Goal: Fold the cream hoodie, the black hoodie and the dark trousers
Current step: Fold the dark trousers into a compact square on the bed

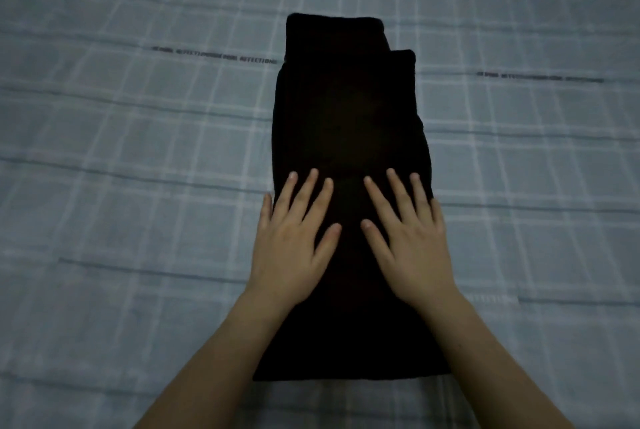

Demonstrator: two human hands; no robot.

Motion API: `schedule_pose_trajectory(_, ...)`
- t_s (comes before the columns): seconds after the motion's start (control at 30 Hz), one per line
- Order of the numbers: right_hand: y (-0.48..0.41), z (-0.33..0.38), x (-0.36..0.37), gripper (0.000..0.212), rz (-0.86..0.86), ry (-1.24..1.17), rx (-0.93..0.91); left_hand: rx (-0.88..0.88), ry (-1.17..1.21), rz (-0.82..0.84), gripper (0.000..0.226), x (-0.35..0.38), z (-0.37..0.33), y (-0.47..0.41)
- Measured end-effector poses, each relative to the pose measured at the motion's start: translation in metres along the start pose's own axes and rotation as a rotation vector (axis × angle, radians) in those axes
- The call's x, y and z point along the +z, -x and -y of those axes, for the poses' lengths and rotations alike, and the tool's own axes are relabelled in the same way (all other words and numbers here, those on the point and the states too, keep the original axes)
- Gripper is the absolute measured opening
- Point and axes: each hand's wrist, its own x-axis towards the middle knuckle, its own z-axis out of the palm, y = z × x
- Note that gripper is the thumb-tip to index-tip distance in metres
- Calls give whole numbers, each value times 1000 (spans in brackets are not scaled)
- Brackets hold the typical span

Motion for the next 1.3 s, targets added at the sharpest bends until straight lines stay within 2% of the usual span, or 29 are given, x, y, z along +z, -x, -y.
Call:
schedule_pose_trajectory(0.1,-6,-4,14,59,27,10,20,-12,97,-8,58,11,10,-3)
schedule_pose_trajectory(0.27,11,-6,-13,58,82,-21,50,-27,123,47,60,-10,0,3)
schedule_pose_trajectory(0.43,97,-21,-33,56,192,-378,305,-212,499,103,63,-28,-16,70)
schedule_pose_trajectory(0.6,119,-23,-46,56,249,-677,377,-468,747,78,68,-35,-24,128)
schedule_pose_trajectory(0.7,123,-22,-53,57,280,-772,360,-476,847,91,70,-37,-21,138)
schedule_pose_trajectory(0.87,151,-7,-61,54,208,-871,381,-467,1012,172,71,-48,-11,153)
schedule_pose_trajectory(1.03,233,10,-59,55,244,-838,407,-465,924,281,75,-52,-13,221)
schedule_pose_trajectory(1.13,274,17,-59,56,232,-877,447,-482,939,230,74,-56,-25,252)
schedule_pose_trajectory(1.23,278,24,-74,53,97,-920,503,-535,951,70,68,-72,-31,262)
schedule_pose_trajectory(1.3,273,30,-90,50,-24,-916,509,-509,924,-43,67,-86,-34,259)
